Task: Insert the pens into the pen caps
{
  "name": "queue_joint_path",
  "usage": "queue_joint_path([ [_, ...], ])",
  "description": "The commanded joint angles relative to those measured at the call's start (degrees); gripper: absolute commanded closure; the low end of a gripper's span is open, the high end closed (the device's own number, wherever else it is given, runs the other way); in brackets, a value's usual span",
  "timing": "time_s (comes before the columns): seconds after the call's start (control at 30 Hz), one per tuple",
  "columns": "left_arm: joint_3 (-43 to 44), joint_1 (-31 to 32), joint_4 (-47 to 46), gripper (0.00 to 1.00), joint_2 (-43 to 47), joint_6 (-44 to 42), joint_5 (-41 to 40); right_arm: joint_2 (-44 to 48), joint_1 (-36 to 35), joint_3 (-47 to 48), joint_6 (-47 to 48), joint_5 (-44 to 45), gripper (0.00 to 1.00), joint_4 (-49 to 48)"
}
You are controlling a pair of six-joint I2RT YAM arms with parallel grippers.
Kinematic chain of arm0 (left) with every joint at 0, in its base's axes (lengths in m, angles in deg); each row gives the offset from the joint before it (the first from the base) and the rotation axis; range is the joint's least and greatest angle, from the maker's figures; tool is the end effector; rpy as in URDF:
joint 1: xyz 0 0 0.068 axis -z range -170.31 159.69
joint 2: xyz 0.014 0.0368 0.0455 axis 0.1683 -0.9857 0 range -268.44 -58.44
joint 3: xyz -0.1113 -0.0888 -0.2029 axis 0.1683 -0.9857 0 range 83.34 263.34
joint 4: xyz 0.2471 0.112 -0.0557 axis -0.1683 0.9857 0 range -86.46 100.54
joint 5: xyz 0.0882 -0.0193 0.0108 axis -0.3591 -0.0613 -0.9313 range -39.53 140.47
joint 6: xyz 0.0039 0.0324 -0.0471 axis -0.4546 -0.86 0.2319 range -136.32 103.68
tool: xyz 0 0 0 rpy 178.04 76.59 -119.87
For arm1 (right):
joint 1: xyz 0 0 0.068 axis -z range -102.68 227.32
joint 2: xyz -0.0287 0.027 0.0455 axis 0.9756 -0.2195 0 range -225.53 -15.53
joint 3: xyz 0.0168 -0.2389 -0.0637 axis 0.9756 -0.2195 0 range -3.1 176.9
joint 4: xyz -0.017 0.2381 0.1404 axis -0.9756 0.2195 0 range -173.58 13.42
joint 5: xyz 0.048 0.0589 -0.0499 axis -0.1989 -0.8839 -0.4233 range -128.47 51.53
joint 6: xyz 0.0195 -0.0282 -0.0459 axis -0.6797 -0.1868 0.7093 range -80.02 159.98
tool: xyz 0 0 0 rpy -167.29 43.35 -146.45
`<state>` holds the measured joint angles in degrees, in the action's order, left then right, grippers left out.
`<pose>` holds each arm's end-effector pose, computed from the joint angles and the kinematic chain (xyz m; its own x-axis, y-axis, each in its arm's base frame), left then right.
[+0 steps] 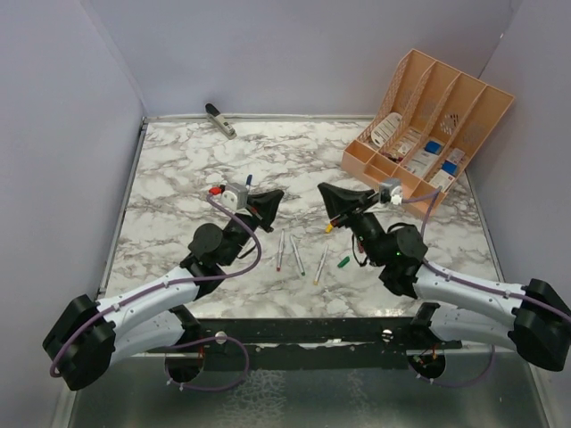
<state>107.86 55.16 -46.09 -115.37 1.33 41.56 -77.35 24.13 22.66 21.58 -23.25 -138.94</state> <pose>0.1812 -0.1751 0.2574 0.0158 -0.4432 -0.8963 0.6352 0.6967 -0.3333 0.1649 0.2027 0.2554 -0.0091 0.4960 -0.8682 -0.6546 0.6534 0.3802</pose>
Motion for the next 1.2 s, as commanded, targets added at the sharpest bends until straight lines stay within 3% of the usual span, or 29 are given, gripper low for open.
queue_joint_path([
  [0.0, -0.3, -0.1, 1.3, 1.0, 0.6, 1.1, -1.4, 1.7, -0.1, 7.8, 16.0, 17.0, 0.94, 8.0],
  [0.1, 0.5, -0.1, 3.1, 0.96, -0.5, 1.5, -0.6, -3.2, 0.8, 16.4, 23.0, 25.1, 0.86, 12.5],
  [0.3, 3.1, -0.1, 5.2, 0.85, -3.1, 0.4, 2.1, -14.0, 9.2, 33.3, 19.7, 21.8, 0.68, 33.4],
  [0.63, 9.6, -0.3, 9.1, 0.74, -8.7, -3.4, 5.3, -29.5, 28.7, 57.2, 4.5, 9.4, 0.64, 59.5],
  [0.7, 10.2, -0.3, 9.5, 0.72, -9.9, -3.2, 6.0, -32.0, 32.8, 60.7, 0.9, 4.5, 0.58, 63.2],
  [0.83, 10.6, -0.4, 9.6, 0.7, -11.8, -2.2, 7.3, -37.9, 41.7, 67.4, -7.8, -8.8, 0.57, 71.2],
  [1.17, 10.6, -0.4, 11.6, 0.61, -13.1, -1.8, 8.6, -47.4, 46.1, 71.1, -12.1, -12.0, 0.6, 77.2],
])
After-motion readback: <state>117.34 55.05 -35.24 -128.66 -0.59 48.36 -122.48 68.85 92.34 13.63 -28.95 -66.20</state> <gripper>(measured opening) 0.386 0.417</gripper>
